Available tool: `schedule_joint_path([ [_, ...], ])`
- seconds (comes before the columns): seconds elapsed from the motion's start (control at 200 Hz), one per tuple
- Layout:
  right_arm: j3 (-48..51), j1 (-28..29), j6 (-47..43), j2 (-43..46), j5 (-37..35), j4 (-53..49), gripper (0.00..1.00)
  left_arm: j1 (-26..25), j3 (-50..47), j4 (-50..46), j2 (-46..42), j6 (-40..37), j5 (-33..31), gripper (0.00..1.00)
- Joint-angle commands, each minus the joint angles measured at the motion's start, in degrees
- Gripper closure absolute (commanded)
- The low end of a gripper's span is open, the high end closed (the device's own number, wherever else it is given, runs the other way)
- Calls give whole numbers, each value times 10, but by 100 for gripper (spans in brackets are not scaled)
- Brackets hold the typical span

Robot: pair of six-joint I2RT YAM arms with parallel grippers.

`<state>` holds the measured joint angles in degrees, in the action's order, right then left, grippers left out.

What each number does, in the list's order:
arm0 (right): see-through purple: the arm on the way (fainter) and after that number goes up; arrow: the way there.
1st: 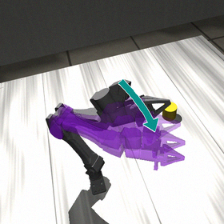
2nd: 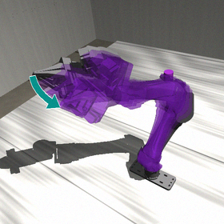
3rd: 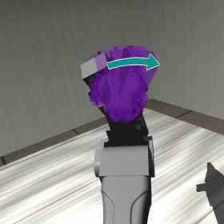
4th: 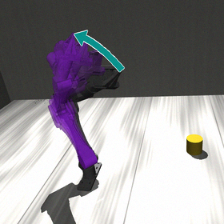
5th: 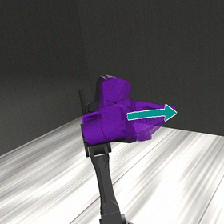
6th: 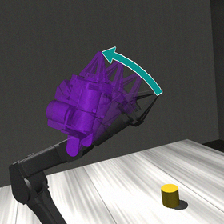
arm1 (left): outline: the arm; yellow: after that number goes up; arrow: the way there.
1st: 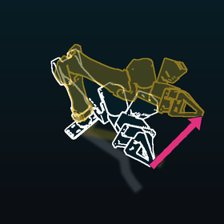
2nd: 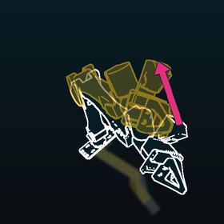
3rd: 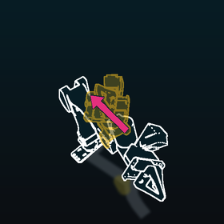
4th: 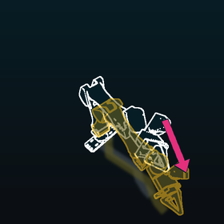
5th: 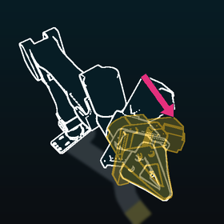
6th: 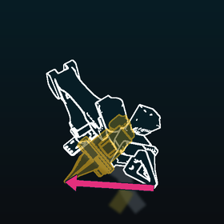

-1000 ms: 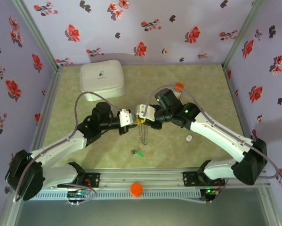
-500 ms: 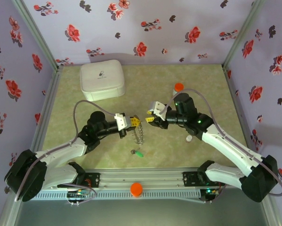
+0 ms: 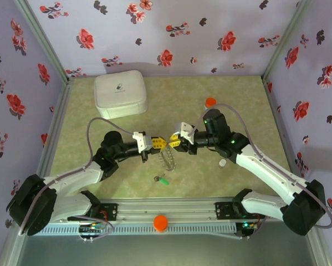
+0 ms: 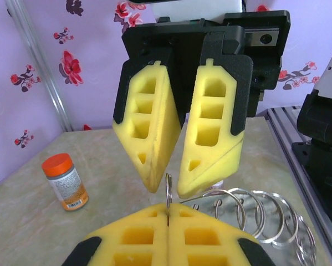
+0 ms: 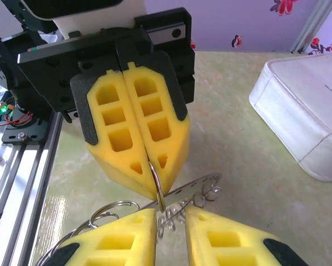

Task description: Put the keys on the keyring

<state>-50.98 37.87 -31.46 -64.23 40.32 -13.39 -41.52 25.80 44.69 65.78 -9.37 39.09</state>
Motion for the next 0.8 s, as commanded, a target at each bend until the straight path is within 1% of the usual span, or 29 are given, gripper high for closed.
schedule_joint_path([
  [0.0, -22, 4, -5, -5, 23, 3, 81, 4, 5, 47, 1, 12, 13, 100],
  [0.165, -26, 7, -4, -11, 27, 6, 87, 5, 7, 47, 3, 12, 15, 100],
  [0.425, -36, 12, -9, -24, 32, 2, 88, 6, 9, 52, 4, 13, 15, 100],
  [0.44, -37, 12, -9, -24, 33, 1, 89, 5, 9, 52, 4, 14, 15, 100],
  [0.525, -44, 13, -14, -28, 34, -10, 100, 6, 8, 49, 2, 12, 13, 100],
  [0.555, -46, 13, -16, -29, 33, -14, 100, 5, 8, 47, 2, 11, 9, 100],
  [0.59, -48, 14, -18, -29, 30, -19, 100, 6, 7, 46, 1, 10, -6, 85],
  [0.6, -49, 14, -18, -29, 29, -21, 100, 6, 7, 46, 1, 9, -10, 80],
  [0.62, -51, 15, -20, -29, 28, -25, 100, 6, 5, 45, 0, 8, -22, 75],
  [0.705, -61, 16, -22, -33, 20, -41, 100, 6, 11, 5, -11, -17, -54, 72],
  [0.79, -72, 22, -30, -39, 1, -60, 100, 6, 26, -52, -20, -44, -56, 72],
])
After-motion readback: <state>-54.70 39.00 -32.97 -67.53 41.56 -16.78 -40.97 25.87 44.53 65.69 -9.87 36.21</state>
